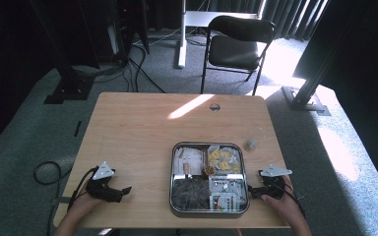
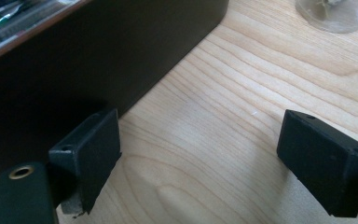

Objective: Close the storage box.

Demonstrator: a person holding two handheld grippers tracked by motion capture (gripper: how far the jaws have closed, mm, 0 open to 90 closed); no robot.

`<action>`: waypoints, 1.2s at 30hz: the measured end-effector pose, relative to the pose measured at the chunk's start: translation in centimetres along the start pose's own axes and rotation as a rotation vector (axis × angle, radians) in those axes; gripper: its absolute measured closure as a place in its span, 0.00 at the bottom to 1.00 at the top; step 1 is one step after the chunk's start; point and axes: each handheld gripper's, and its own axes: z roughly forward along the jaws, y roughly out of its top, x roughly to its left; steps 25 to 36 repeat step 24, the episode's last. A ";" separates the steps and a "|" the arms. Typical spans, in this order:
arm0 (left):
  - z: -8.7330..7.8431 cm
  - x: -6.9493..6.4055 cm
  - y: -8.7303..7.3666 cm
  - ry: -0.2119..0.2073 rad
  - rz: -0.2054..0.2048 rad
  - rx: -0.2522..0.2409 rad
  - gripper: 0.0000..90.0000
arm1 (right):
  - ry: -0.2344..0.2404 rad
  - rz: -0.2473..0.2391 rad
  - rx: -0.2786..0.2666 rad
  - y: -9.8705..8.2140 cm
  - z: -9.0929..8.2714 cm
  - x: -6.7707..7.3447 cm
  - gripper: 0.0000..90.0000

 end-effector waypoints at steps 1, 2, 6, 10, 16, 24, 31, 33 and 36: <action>0.0 0.0 -0.2 0.001 0.006 0.002 0.01 | 0.000 0.000 0.000 0.0 0.0 0.0 0.14; 0.0 -0.1 -0.3 -0.002 0.007 0.009 0.01 | 0.000 0.000 0.000 0.0 0.0 0.0 0.14; 0.1 -0.2 -0.5 0.007 0.026 0.032 0.01 | 0.000 0.000 0.000 0.0 0.0 0.0 0.14; 0.2 -0.5 -0.5 0.026 0.043 0.042 0.01 | 0.000 0.000 0.000 0.0 0.0 0.0 0.14; 0.3 -0.7 -0.5 0.029 0.041 0.042 0.01 | 0.000 -0.001 0.000 0.0 0.0 0.0 0.14; 0.3 -0.7 -0.5 0.029 0.041 0.042 0.01 | -0.001 -0.001 -0.001 0.0 0.0 0.0 0.14; 0.3 -0.7 -0.5 0.029 0.041 0.042 0.01 | -0.001 -0.001 -0.001 0.0 0.0 0.0 0.14; 0.3 -0.7 -0.5 0.029 0.041 0.042 0.01 | -0.001 -0.001 -0.001 0.0 0.0 0.0 0.14; 0.3 -0.7 -0.5 0.029 0.041 0.042 0.01 | -0.001 -0.001 -0.001 0.0 0.0 0.0 0.14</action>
